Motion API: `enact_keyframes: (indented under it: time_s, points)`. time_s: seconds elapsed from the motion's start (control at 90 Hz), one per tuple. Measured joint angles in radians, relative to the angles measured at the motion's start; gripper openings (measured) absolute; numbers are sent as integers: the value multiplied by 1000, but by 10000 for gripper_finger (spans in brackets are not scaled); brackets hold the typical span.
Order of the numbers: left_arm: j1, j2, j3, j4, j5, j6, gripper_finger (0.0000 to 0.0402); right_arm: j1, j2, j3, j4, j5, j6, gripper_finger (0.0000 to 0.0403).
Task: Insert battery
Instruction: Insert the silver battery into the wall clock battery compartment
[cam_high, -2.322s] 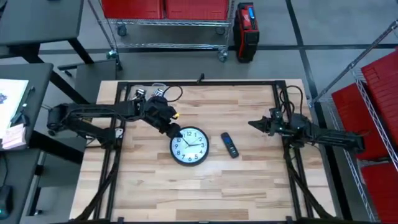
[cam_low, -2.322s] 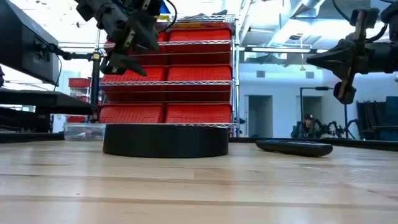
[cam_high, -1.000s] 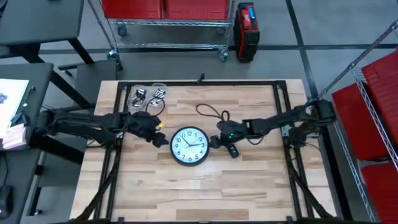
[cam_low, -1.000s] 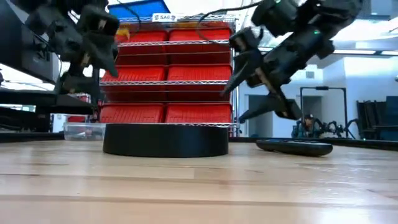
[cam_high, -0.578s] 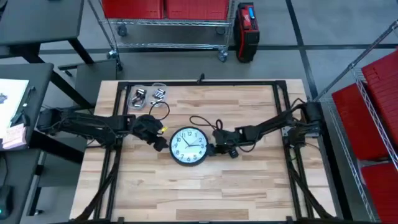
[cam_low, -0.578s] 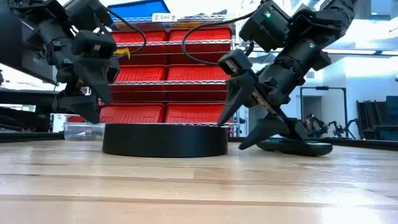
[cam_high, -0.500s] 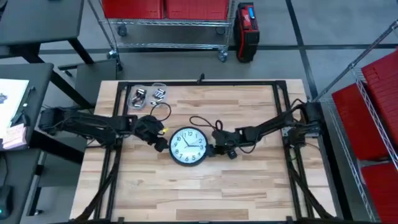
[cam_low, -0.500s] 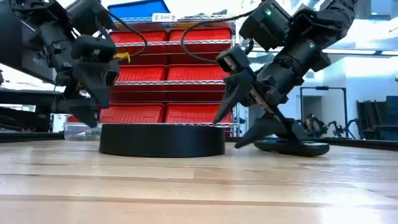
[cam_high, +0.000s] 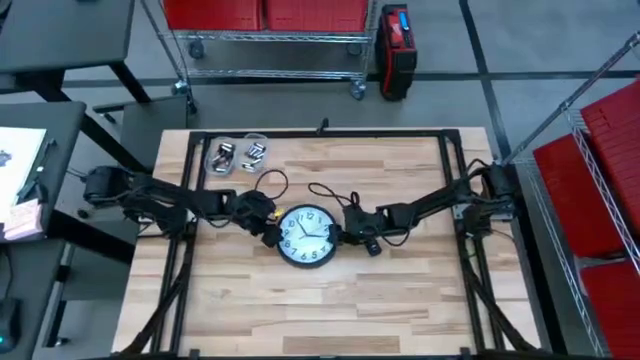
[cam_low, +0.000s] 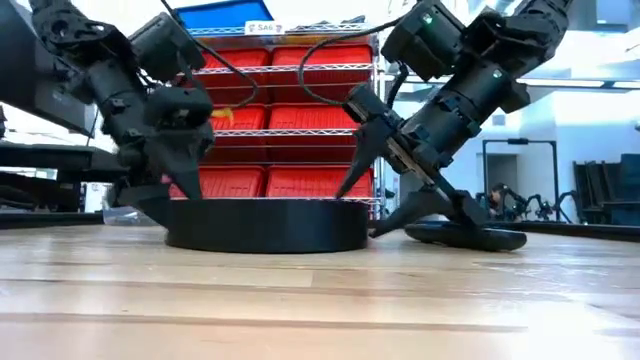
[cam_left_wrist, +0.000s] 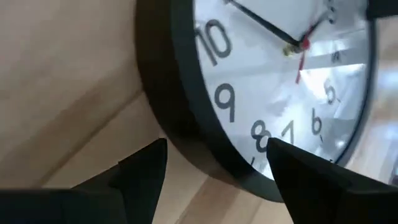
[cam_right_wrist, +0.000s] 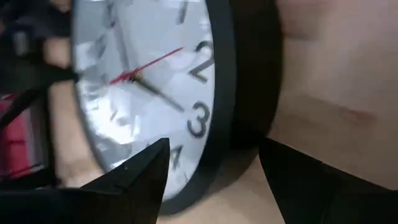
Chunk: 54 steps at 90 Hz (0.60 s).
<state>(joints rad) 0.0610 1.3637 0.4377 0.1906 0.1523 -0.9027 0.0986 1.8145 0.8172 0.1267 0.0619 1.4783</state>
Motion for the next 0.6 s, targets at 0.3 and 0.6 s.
enact_keyframes:
  time_s: [0.3,0.6]
  points:
    - [-5,87,-2,106,41,-10,256,13,-1,1,-53,17,47,240]
    - [-6,89,-3,119,49,5,256,13,-7,0,-64,-5,-11,240]
